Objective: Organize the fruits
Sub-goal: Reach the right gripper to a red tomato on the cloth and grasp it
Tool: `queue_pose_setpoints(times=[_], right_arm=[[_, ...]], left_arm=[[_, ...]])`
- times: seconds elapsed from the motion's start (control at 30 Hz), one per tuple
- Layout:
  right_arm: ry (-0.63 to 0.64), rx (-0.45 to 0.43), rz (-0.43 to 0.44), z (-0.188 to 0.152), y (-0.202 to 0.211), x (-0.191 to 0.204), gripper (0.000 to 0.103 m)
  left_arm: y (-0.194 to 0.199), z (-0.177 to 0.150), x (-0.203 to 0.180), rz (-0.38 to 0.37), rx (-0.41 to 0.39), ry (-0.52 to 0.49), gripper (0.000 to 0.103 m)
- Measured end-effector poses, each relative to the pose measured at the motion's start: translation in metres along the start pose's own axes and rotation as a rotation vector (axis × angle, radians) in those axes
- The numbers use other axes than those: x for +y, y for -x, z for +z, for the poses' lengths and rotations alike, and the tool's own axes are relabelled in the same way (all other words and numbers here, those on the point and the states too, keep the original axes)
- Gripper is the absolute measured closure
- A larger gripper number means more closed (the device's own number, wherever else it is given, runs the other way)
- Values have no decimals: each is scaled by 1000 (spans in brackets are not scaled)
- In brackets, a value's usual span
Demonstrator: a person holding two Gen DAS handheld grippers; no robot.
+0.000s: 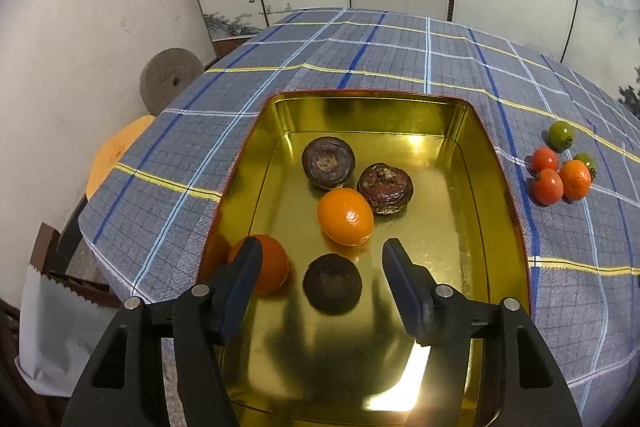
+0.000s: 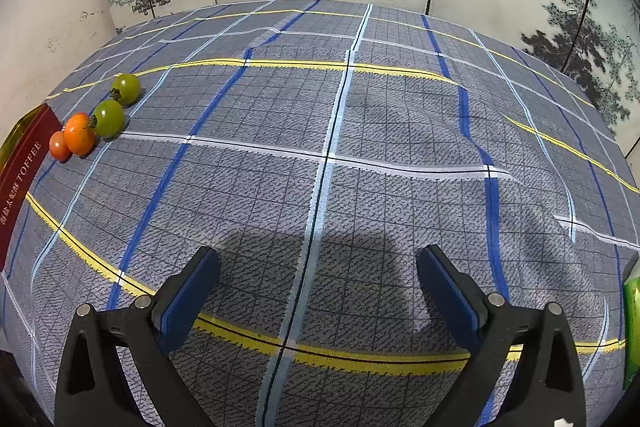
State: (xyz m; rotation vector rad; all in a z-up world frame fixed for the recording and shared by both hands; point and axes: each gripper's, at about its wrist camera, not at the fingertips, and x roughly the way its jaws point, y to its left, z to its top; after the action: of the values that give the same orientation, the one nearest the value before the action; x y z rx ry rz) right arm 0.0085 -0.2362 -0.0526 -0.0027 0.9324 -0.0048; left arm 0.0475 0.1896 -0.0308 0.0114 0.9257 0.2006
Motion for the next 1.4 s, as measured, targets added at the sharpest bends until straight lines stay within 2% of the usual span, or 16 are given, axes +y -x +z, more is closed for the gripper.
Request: queue_pose_setpoints(times=[0.23, 0.33, 0.37, 0.5, 0.57, 0.63, 0.73, 0.8, 1.03, 1.1, 1.2, 1.4], right_arm=[[8, -2, 8, -1, 0, 1, 4], [41, -11, 60, 1, 6, 11, 25], [53, -10, 87, 4, 7, 16, 31], [152, -74, 296, 23, 28, 59, 32], [254, -113, 408, 38, 41, 94, 32], [353, -130, 474, 48, 47, 125, 32], [489, -111, 541, 60, 43, 172, 42], [545, -92, 551, 67, 34, 195, 44], [580, -38, 560, 84, 1, 236, 56], [589, -20, 534, 86, -9, 245, 61], [638, -22, 452, 85, -19, 258, 62], [646, -3, 409, 89, -26, 255, 65]], left_arm=[[5, 1, 1, -12, -9, 16, 40], [13, 1, 1, -29, -16, 20, 40], [16, 1, 1, -32, -22, 18, 40], [28, 2, -6, -36, -47, -7, 39], [32, 3, -6, -48, -52, -6, 39], [36, 3, -7, -64, -54, -1, 39], [39, 3, -7, -84, -49, 4, 38], [41, 3, -7, -87, -48, 3, 38], [43, -1, -1, -62, -50, -9, 38], [41, -1, 2, -64, -45, -3, 38], [37, -3, 5, -63, -35, 6, 38], [34, -5, 9, -70, -27, 14, 38]])
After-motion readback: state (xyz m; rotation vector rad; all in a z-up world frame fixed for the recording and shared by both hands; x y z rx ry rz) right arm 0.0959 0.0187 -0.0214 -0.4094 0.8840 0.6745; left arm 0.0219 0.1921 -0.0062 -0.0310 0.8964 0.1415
